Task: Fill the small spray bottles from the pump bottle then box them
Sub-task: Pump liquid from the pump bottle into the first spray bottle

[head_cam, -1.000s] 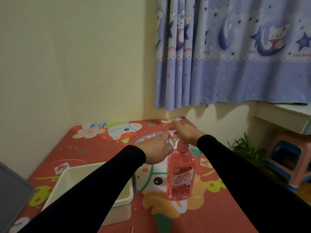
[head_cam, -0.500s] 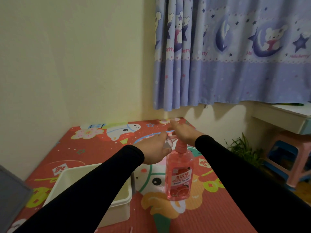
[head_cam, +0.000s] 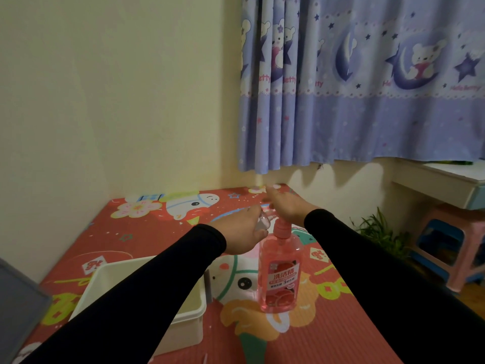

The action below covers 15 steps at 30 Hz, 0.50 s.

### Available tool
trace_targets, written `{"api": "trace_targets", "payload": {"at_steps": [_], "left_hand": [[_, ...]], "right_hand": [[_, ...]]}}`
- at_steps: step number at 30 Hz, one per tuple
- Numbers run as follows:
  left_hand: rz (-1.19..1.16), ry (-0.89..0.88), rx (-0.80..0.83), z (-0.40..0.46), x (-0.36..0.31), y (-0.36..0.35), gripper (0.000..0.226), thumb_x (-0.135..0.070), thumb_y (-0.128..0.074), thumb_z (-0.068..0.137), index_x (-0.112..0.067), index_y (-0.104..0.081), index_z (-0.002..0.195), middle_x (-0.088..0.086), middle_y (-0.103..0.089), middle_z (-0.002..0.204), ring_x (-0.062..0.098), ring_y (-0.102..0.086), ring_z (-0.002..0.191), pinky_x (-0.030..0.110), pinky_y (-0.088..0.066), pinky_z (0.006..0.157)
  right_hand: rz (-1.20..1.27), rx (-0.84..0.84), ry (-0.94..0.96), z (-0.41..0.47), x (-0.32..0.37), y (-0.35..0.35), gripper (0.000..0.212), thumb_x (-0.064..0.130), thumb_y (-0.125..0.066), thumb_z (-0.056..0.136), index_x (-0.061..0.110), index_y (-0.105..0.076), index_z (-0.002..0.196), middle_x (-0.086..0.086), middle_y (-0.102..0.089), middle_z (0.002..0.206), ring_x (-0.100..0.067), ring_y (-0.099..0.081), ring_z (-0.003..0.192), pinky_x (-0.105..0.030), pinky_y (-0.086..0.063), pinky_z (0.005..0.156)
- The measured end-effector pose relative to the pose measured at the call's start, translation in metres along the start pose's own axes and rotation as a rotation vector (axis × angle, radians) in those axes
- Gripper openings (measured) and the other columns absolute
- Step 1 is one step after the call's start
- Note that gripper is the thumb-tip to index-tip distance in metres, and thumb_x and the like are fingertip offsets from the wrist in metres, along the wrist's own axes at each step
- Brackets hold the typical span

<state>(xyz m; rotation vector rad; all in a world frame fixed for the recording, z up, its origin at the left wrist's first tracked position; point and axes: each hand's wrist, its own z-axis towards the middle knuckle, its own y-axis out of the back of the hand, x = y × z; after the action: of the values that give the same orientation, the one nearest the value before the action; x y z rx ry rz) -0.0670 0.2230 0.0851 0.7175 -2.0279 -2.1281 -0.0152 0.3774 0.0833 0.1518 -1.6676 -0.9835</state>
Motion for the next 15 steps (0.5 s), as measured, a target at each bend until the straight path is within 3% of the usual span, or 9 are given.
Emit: {"api": "trace_targets", "payload": {"at_steps": [5, 8, 15], "left_hand": [[0.012, 0.004, 0.035, -0.001, 0.002, -0.007, 0.048, -0.04, -0.04, 0.101, -0.015, -0.029, 0.14, 0.006, -0.047, 0.136, 0.023, -0.054, 0.104, 0.035, -0.042, 0.083], [0.017, 0.001, 0.03, -0.001, 0.0, -0.004, 0.045, -0.039, -0.041, 0.101, -0.015, -0.031, 0.138, 0.007, -0.048, 0.135, 0.022, -0.051, 0.1, 0.032, -0.038, 0.079], [-0.015, -0.002, 0.003, 0.001, 0.001, 0.001, 0.045, -0.037, -0.042, 0.101, -0.016, -0.032, 0.138, 0.006, -0.047, 0.137, 0.023, -0.052, 0.11, 0.032, -0.039, 0.083]], "right_hand": [[-0.006, -0.001, -0.002, -0.001, -0.009, -0.006, 0.064, 0.048, -0.014, 0.103, 0.008, -0.05, 0.138, -0.014, -0.048, 0.145, -0.026, -0.044, 0.133, -0.038, -0.031, 0.111], [-0.049, 0.014, 0.006, 0.002, -0.006, -0.004, 0.063, 0.045, -0.014, 0.104, 0.004, -0.048, 0.138, -0.018, -0.046, 0.145, -0.029, -0.044, 0.132, -0.042, -0.029, 0.113], [0.005, 0.029, 0.0, 0.006, -0.001, 0.0, 0.057, 0.042, -0.018, 0.104, 0.005, -0.042, 0.142, -0.013, -0.045, 0.147, -0.03, -0.042, 0.135, -0.042, -0.029, 0.115]]}}
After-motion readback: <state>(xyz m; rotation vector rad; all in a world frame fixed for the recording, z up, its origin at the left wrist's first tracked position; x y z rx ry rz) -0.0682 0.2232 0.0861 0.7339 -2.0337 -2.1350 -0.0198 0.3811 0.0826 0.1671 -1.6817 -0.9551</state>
